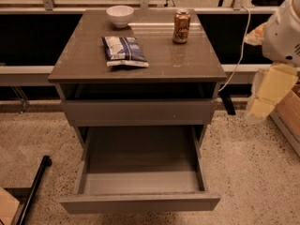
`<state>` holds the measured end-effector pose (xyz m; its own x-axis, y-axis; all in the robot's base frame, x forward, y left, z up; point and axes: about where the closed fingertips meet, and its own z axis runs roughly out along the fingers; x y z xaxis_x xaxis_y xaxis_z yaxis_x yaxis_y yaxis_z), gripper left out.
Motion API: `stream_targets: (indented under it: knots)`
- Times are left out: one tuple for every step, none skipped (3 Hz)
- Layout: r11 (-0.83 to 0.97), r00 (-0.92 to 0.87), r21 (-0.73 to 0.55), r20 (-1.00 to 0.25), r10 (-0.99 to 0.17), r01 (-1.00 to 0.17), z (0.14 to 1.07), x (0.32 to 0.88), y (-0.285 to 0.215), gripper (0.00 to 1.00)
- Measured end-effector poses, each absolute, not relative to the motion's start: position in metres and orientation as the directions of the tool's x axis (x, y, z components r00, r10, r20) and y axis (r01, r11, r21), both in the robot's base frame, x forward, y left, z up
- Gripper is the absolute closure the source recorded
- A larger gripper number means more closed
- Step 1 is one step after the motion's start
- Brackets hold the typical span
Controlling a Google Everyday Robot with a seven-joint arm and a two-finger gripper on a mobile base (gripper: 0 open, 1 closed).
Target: Place blue chip bag into middle drawer
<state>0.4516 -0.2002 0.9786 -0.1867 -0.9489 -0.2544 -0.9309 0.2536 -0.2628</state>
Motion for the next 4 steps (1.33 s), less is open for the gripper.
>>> stream_targets:
  knots:
    - [0.217, -0.129, -0.268, -0.31, -0.942, -0.939, 0.977, 0.481, -0.176, 0.0]
    - [0.194, -0.095, -0.258, -0.353, -0.931, -0.946, 0.973, 0.514, -0.159, 0.0]
    - [0.181, -0.068, -0.262, -0.387, -0.92, -0.948, 0.97, 0.554, -0.135, 0.0]
    - [0.181, -0.068, -0.262, -0.387, -0.92, -0.948, 0.97, 0.554, -0.135, 0.0]
